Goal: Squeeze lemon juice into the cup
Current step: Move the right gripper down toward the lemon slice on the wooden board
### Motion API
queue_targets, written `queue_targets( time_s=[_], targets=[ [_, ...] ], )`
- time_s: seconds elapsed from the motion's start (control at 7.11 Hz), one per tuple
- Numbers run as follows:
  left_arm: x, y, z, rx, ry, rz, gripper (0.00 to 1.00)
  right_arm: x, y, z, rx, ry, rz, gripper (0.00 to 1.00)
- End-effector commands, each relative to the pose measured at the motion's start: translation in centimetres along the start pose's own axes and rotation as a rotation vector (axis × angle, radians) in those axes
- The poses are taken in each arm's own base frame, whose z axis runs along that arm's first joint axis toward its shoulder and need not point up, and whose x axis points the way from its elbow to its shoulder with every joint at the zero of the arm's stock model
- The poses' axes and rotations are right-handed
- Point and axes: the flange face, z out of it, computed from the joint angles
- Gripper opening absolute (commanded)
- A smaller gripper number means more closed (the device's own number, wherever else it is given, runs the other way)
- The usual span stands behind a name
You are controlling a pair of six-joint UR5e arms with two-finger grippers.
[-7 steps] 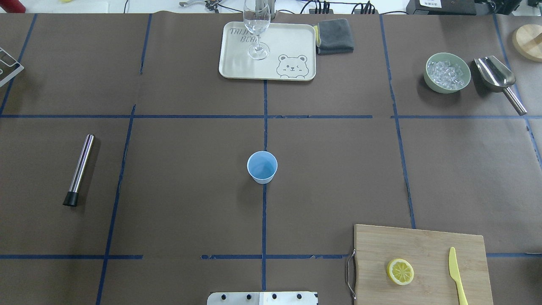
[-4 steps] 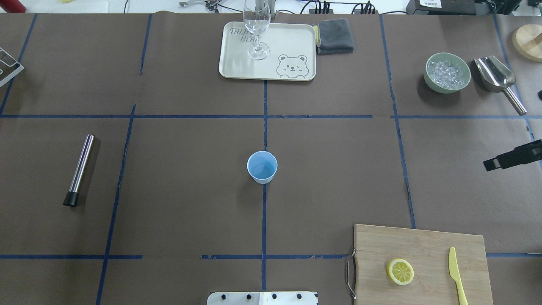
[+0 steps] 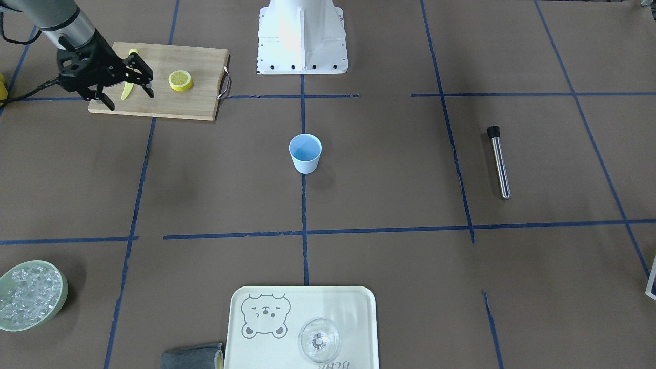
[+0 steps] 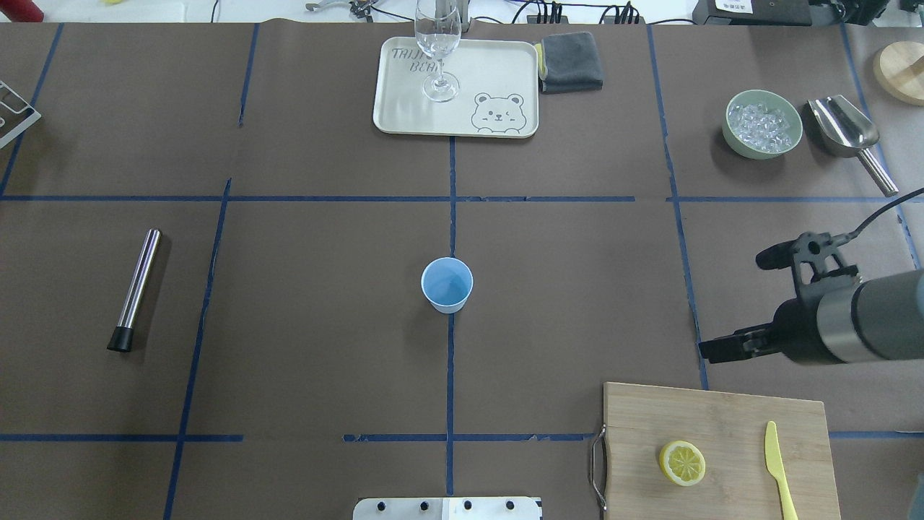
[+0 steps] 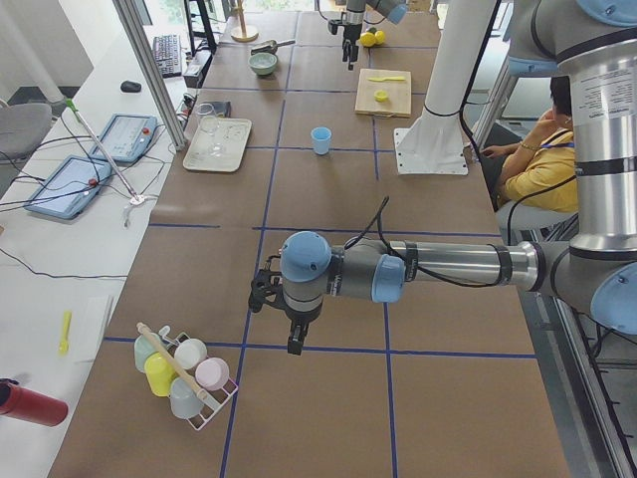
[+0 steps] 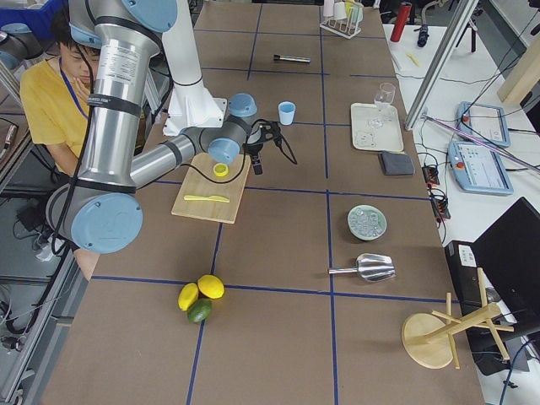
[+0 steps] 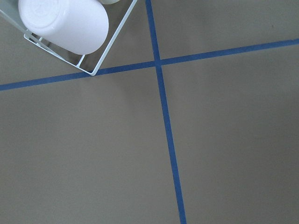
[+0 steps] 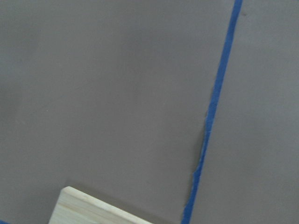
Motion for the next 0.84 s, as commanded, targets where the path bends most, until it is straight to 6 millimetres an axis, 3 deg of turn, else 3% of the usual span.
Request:
queue_targets(
  time_s=[0.0, 0.28, 0.7],
  targets=[
    [0.1, 0.0, -0.1, 0.001, 0.001, 0.001, 1.0, -5.3, 5.2, 3.2, 0.057, 0.059, 0.039, 1.0],
    [0.1, 0.0, 0.0, -0.001, 0.002, -0.001, 1.0, -7.4, 9.1, 5.5, 0.08, 0.128, 0.046, 1.0],
    [0.0, 0.2, 0.0, -0.004, 0.002, -0.004, 1.0, -8.4, 12.4, 7.4, 0.064, 0.154, 0.032, 1.0]
  ],
)
